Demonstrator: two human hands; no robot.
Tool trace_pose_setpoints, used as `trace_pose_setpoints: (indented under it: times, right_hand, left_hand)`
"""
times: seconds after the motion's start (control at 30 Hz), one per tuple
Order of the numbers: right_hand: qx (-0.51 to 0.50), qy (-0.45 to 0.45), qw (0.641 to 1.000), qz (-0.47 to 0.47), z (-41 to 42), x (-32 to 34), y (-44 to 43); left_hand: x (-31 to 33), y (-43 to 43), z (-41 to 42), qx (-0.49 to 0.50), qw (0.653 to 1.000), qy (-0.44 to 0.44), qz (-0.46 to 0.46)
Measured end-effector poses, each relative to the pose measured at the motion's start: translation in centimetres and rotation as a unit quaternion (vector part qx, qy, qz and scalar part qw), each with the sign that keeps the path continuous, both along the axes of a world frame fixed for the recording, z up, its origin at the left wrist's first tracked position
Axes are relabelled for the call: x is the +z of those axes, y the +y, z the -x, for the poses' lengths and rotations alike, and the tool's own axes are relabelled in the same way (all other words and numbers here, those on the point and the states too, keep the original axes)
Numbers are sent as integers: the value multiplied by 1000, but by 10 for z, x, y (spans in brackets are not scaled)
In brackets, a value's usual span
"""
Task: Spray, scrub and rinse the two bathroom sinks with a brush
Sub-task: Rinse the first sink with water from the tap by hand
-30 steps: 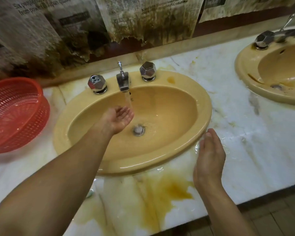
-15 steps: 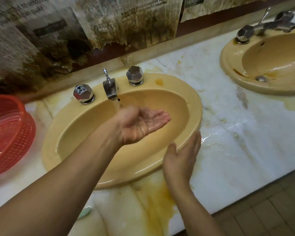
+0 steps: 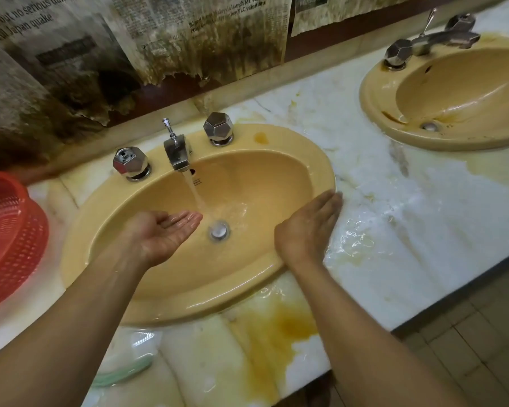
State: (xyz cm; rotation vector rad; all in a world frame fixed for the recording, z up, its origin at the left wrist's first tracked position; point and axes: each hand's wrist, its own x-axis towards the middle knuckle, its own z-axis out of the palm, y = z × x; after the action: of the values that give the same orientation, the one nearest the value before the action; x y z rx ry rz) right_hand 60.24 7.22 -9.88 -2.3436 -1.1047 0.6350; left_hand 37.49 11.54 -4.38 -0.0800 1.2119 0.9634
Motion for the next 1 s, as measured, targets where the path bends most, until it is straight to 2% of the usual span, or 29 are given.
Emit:
trace_pose_setpoints:
  times: [0.1, 0.23, 0.37, 0.47, 0.63, 0.7, 0.8, 0.9, 1.0]
  right_hand:
    - [0, 7, 1000, -18, -12, 1, 7]
    - [33, 30, 995, -94, 11, -4, -39]
    - [68, 21, 994, -84, 0, -12, -44]
    - [62, 35, 990, -121, -2, -10, -46]
    - [60, -23, 991, -114, 4, -20, -45]
    - [79, -61, 991, -89, 8, -20, -42]
    - [86, -61, 994, -13, 7, -13, -28]
    - [97, -105, 989, 35, -18, 1, 11]
    - [135, -142, 980, 39, -47, 2, 55]
  left_hand:
    - [-9, 7, 7, 9, 1000, 9, 1]
    - [-11, 27, -1, 20, 1000, 14, 3]
    - [-14, 50, -18, 21, 999, 21, 12]
    - [-23, 61, -29, 32, 999, 20, 36]
    - [-33, 66, -38, 41, 997, -1, 62]
    - [-25, 64, -44, 10, 998, -18, 52]
    - [6, 49, -72, -94, 995, -19, -4]
    - [42, 22, -112, -226, 970, 25, -90]
    - [50, 9, -125, -262, 954, 78, -126]
